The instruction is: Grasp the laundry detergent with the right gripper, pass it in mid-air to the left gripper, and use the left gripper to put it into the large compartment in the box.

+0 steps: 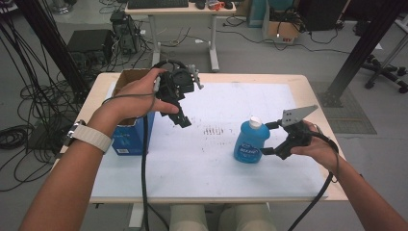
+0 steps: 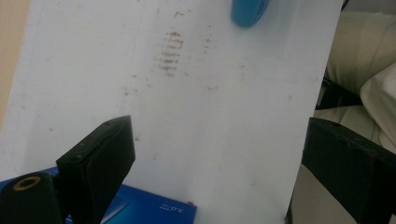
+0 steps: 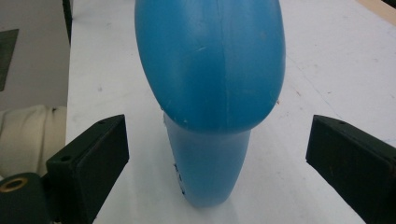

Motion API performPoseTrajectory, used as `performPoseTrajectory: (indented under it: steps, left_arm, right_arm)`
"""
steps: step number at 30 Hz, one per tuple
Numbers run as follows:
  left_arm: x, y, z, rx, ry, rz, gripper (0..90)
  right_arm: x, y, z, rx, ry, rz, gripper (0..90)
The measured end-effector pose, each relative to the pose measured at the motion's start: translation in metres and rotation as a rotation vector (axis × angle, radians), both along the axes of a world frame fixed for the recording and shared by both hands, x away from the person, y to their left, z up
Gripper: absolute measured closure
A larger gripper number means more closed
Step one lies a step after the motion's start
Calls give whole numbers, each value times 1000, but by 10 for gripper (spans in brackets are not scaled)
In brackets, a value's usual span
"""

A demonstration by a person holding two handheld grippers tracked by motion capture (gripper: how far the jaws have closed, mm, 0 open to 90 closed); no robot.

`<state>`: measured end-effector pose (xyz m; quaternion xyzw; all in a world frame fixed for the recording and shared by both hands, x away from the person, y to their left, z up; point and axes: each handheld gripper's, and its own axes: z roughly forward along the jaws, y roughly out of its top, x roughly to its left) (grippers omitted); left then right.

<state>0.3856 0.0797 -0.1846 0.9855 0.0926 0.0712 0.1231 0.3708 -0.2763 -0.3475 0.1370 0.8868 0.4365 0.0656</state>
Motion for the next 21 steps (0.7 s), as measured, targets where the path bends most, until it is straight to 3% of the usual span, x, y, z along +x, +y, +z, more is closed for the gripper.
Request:
performPoseTrajectory:
  steps: [21]
  left_arm:
    - [-1, 1, 1, 3, -1, 5, 98]
  right_arm:
    - [-2, -6, -3, 48, -19, 2, 58]
